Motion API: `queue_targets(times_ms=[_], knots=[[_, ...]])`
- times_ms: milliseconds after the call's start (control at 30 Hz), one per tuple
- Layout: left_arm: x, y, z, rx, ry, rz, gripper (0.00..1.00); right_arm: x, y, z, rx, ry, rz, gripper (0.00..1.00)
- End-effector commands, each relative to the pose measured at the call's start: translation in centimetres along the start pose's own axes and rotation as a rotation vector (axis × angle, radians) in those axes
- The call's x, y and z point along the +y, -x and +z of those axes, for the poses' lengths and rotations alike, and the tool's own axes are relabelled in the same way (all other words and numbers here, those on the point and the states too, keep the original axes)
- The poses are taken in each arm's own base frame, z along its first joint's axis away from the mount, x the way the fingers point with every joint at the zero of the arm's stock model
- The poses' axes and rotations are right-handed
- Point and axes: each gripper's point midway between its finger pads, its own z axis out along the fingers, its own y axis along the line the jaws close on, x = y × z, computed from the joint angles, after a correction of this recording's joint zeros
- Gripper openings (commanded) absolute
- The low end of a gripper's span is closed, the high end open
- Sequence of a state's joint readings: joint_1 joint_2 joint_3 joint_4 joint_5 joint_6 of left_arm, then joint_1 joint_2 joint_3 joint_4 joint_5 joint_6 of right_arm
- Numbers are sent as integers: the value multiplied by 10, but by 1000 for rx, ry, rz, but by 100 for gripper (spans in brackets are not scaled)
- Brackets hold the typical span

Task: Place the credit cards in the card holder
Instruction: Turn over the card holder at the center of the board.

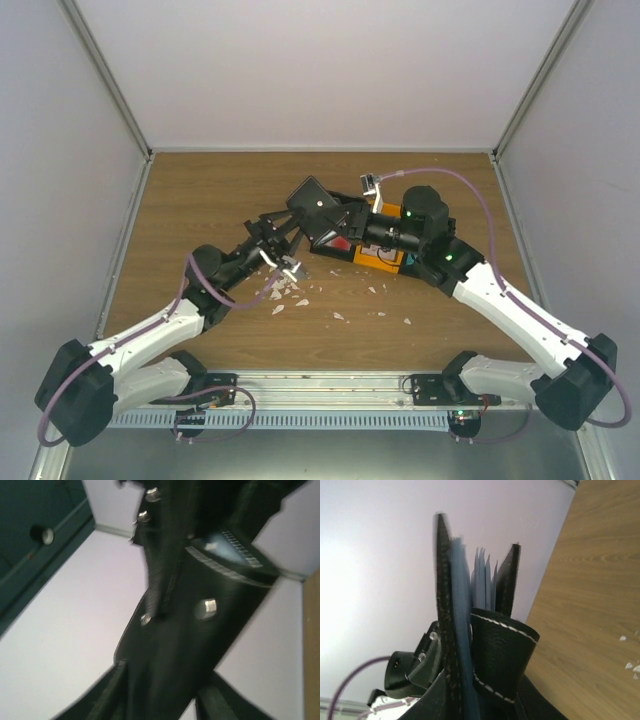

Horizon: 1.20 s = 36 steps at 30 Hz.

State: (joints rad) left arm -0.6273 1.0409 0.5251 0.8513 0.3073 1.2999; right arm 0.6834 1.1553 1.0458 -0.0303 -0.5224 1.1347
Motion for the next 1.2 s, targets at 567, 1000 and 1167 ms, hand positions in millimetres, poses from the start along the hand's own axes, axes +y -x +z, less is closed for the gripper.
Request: queue_targets(times_ms=[567,1000,1167], knots=[[95,-7,-32,148,207,-1539,99,61,39,-15,-232,195,-492,7],[48,36,-19,-6,-214,-2039,85,67,-6,-11,-106,464,-594,7],[33,34,-14,-38,-248,-2098,63,56,-17,-7,-63,491,-562,7]])
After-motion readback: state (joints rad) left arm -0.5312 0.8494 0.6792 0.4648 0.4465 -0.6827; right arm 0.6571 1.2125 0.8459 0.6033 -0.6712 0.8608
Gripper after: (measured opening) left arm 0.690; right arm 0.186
